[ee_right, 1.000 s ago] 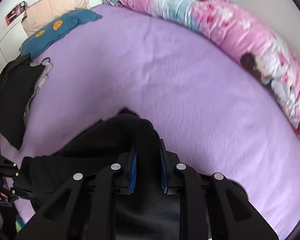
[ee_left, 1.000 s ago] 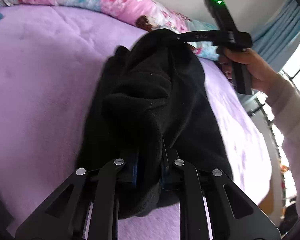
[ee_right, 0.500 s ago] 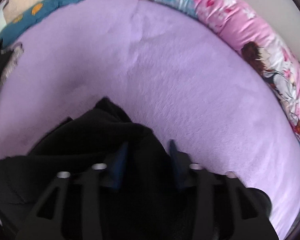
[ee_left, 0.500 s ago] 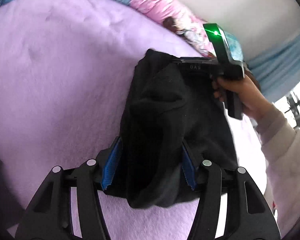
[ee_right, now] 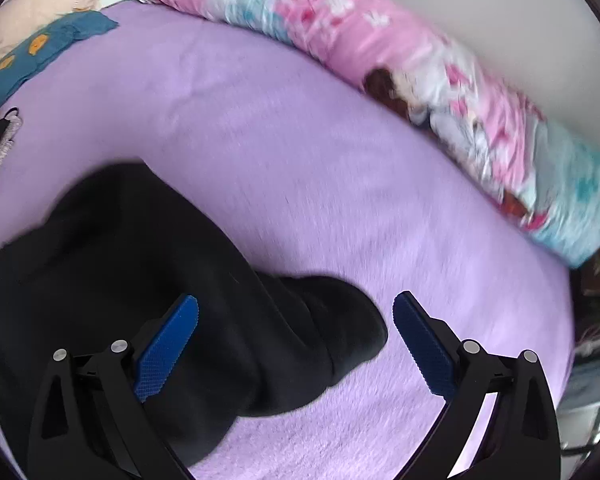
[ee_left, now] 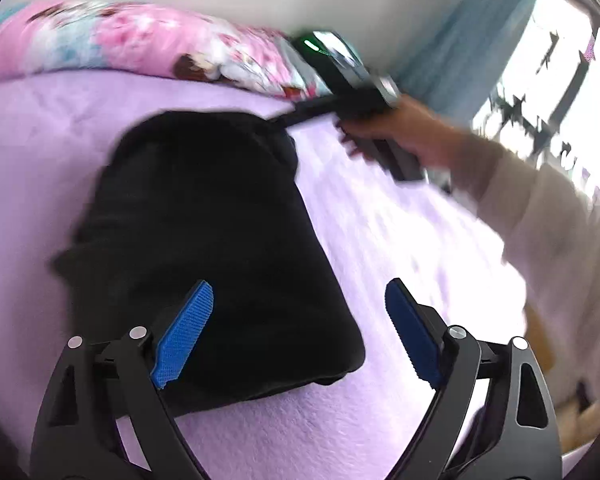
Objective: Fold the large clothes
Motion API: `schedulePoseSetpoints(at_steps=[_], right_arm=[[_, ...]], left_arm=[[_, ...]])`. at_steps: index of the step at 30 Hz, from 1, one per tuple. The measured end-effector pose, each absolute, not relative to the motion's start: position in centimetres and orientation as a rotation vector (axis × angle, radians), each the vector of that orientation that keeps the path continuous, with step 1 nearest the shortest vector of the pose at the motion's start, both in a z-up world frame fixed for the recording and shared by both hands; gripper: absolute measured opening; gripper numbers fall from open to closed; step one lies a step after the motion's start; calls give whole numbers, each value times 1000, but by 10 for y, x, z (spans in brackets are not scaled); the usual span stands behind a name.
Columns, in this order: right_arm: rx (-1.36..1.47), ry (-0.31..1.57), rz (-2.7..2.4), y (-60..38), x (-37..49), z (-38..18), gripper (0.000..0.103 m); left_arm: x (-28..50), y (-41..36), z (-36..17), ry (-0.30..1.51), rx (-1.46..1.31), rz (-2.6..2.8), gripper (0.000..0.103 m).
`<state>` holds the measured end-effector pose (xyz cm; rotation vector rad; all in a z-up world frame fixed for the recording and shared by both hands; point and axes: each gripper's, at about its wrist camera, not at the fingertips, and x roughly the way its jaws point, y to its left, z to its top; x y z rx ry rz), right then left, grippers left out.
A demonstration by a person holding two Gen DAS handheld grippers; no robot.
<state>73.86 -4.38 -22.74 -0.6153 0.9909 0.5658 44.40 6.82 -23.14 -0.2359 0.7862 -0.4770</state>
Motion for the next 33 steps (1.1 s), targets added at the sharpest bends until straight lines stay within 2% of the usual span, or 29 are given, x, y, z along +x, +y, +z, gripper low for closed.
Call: schedulePoseSetpoints(at_steps=[2, 4, 5, 7, 8, 11, 12, 14, 16, 17, 18, 19, 20, 21, 22, 23, 27, 33], right_arm=[[-603, 1012, 560, -50, 749, -241, 93], [-514, 1058, 596, -56, 762, -251, 81], [-455, 1099, 640, -57, 770, -256, 57], [-388, 1122, 665, -57, 779, -264, 33], [-347, 1132, 675, -58, 781, -266, 29], [-300, 1125, 669, -55, 791, -270, 29], [-314, 1113, 652, -52, 792, -272, 29], [-318, 1117, 624, -47, 791, -277, 20], [-354, 1103, 613, -40, 785, -279, 23], [-365, 1090, 604, -39, 782, -275, 25], [-366, 1078, 587, -41, 777, -269, 35], [-368, 1063, 578, -43, 774, -263, 41], [-373, 1033, 564, -47, 768, -255, 54], [-371, 996, 549, -53, 760, -245, 72], [-342, 968, 537, -65, 754, -233, 80], [-296, 962, 543, -75, 749, -226, 91], [-90, 1002, 594, -118, 718, -209, 94], [100, 1107, 703, -151, 653, -242, 95]], left_arm=[[454, 56, -254, 852, -172, -438, 85], [463, 60, -277, 916, -171, -420, 86], [465, 68, -282, 917, -219, -442, 86], [467, 80, -284, 912, -259, -459, 82], [468, 84, -285, 912, -263, -466, 76], [468, 92, -289, 922, -254, -451, 65], [467, 93, -289, 924, -249, -451, 65], [464, 94, -288, 934, -257, -458, 64], [465, 89, -285, 929, -251, -459, 64], [459, 90, -281, 927, -255, -463, 70], [457, 91, -277, 930, -275, -480, 75], [456, 91, -271, 934, -290, -497, 88], [455, 93, -265, 932, -292, -506, 98], [450, 94, -254, 912, -270, -505, 97], [445, 95, -248, 891, -254, -502, 97], [442, 98, -244, 876, -248, -499, 97], [440, 139, -230, 853, -326, -424, 97], [458, 212, -225, 832, -507, -461, 97]])
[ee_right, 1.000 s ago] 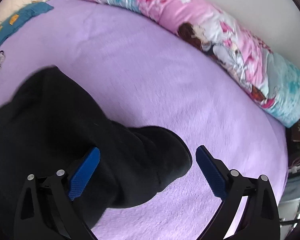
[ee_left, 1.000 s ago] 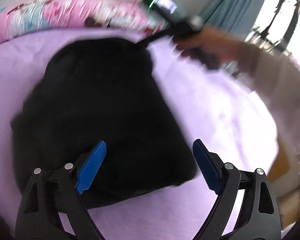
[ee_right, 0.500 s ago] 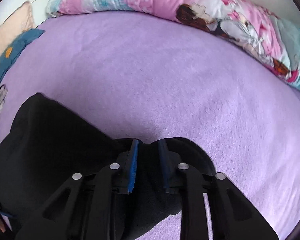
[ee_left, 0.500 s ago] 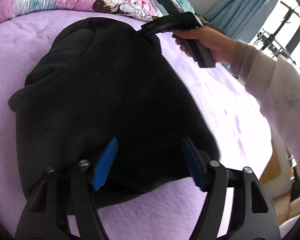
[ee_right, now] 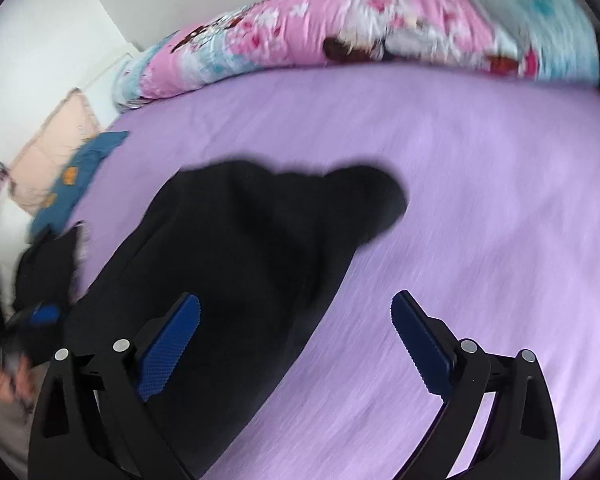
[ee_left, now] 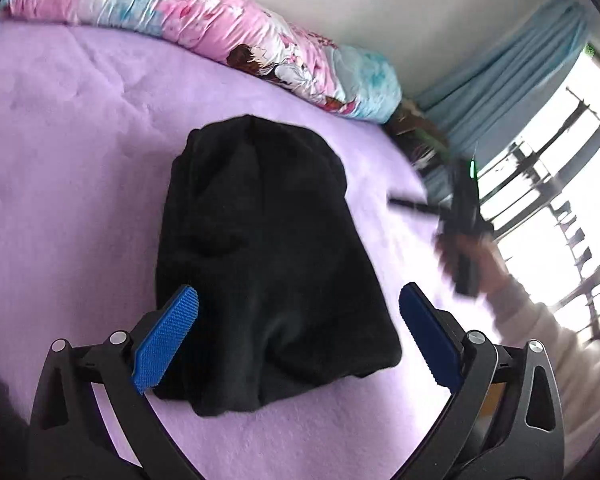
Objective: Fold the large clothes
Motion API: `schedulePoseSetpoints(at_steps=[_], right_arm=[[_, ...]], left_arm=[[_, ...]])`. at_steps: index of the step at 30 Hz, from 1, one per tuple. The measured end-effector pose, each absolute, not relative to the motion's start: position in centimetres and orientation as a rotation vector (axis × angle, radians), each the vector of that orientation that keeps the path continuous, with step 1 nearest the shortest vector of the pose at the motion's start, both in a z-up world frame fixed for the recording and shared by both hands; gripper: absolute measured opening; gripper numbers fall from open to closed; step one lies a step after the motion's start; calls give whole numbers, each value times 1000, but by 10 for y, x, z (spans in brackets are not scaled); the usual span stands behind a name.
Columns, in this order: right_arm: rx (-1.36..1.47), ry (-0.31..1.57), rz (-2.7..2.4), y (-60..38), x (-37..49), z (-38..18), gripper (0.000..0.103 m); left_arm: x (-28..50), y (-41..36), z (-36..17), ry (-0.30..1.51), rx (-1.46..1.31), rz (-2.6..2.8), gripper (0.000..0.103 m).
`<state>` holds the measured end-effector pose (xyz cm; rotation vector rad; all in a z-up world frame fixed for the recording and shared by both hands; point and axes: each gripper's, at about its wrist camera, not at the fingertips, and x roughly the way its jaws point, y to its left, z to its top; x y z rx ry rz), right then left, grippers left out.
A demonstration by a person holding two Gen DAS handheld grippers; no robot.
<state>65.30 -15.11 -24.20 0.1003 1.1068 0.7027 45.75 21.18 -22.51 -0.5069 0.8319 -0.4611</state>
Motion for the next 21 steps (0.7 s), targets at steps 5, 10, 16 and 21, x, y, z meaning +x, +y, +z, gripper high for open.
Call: schedulePoseSetpoints(at_steps=[5, 10, 16, 21], right_arm=[[375, 1174, 759, -169, 634, -295, 95], [583, 1191, 792, -167, 627, -338, 96], [723, 1196, 847, -157, 627, -368, 97], [775, 1182, 963, -138, 624, -377, 98]], left_arm=[[509, 258, -274, 977, -660, -477, 97], [542, 275, -322, 1079, -787, -483, 97], [573, 281, -348, 1080, -886, -568, 98], [594, 277, -358, 1060, -946, -655, 97]])
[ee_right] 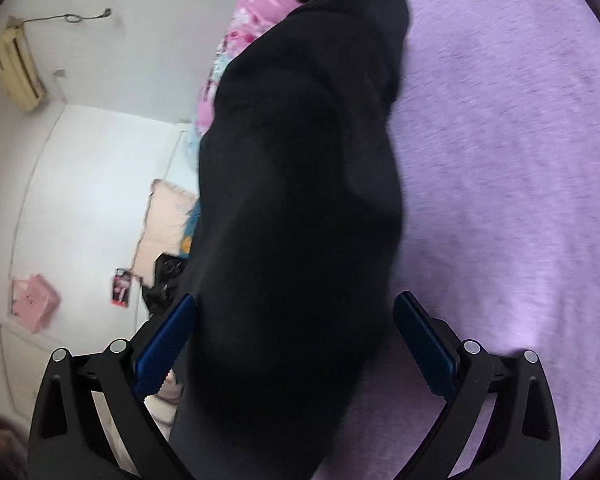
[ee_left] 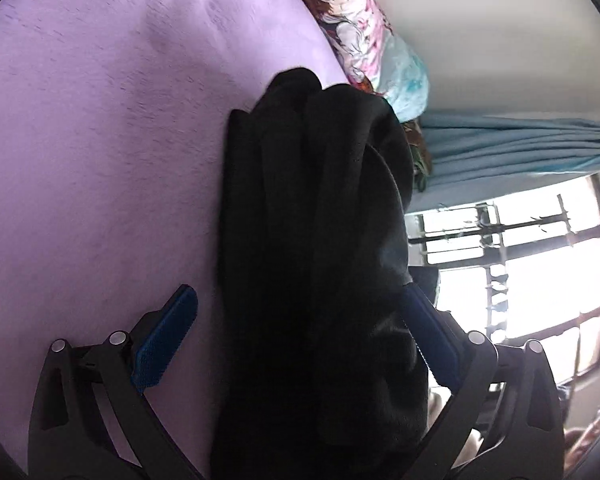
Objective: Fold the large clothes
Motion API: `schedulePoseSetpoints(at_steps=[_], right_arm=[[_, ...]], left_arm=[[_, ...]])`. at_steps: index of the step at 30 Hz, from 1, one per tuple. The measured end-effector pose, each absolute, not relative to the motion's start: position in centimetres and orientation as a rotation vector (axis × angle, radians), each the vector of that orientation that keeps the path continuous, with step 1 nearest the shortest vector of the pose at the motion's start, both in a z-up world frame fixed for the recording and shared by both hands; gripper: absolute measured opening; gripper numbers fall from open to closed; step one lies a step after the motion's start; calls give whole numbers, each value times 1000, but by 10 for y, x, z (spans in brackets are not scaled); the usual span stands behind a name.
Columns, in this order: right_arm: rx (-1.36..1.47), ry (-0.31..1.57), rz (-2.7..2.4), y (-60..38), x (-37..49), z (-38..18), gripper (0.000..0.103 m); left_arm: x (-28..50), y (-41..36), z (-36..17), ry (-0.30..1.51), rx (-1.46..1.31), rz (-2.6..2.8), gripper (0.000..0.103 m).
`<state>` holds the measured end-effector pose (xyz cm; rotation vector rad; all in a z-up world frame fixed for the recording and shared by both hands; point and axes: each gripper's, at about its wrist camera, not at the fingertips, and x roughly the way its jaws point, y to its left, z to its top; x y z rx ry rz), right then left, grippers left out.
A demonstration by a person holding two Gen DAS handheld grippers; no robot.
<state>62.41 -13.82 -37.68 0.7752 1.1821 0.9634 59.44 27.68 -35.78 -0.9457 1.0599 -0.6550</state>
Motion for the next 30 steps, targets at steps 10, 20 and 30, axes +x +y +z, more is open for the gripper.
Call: schedulePoseSetpoints(at_steps=[10, 20, 30], right_arm=[[628, 1266, 986, -87, 631, -378, 98], [674, 1235, 987, -76, 608, -368, 61], [672, 1128, 1065, -73, 577, -327, 44]], left_arm=[[618, 231, -369, 1120, -839, -743, 98], [619, 242, -381, 1145, -932, -753, 56], [606, 235, -343, 1065, -900, -809, 44]])
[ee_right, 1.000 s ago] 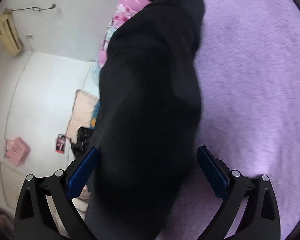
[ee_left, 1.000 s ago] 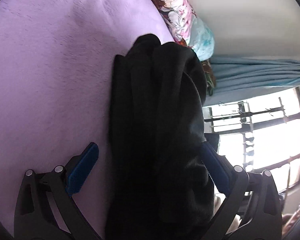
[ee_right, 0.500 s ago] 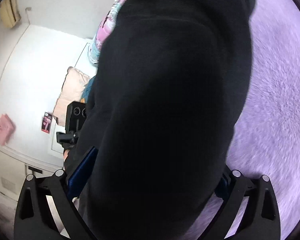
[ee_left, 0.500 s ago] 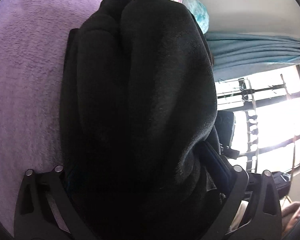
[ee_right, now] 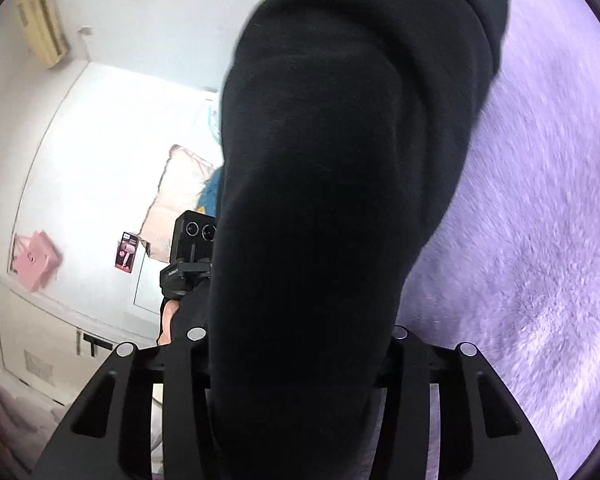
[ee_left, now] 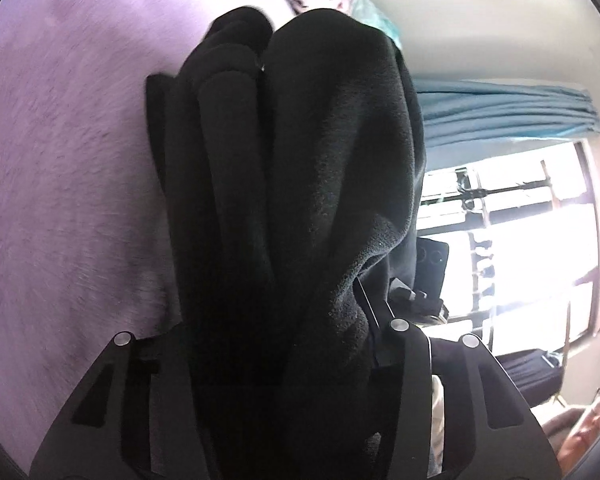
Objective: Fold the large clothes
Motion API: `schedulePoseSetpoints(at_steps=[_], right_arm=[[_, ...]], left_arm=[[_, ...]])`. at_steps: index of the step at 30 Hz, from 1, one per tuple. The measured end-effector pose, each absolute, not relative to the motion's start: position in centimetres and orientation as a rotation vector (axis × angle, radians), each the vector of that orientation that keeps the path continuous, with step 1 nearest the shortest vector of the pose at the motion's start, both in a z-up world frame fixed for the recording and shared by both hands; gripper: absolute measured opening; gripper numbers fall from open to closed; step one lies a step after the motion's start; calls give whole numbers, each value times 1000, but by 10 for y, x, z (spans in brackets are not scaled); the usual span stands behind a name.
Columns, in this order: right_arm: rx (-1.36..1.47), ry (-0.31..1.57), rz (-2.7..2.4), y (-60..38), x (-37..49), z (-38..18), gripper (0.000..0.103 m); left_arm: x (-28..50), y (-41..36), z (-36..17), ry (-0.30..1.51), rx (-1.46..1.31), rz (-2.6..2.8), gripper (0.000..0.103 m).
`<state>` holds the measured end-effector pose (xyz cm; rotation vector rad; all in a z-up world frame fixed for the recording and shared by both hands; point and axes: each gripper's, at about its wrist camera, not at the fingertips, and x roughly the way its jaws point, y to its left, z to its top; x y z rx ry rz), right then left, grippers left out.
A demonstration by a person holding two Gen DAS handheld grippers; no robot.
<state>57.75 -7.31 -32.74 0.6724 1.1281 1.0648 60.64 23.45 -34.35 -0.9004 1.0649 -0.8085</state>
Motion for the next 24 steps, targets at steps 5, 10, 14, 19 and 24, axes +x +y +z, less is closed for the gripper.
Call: schedulePoseSetpoints(at_steps=[5, 10, 14, 19, 24], right_arm=[[631, 1076, 1092, -59, 551, -277, 44], [586, 1033, 1143, -33, 517, -214, 44], [556, 1016, 1197, 8, 485, -167, 44], [513, 1000, 1295, 91, 449, -117, 44], [457, 1005, 1419, 192, 405, -79, 44]], left_arm=[[591, 231, -303, 1032, -886, -821, 44], [549, 247, -243, 966, -873, -817, 44], [506, 273, -196, 925, -869, -777, 44], [440, 325, -141, 856, -864, -701, 44], [371, 391, -102, 792, -898, -588, 44]])
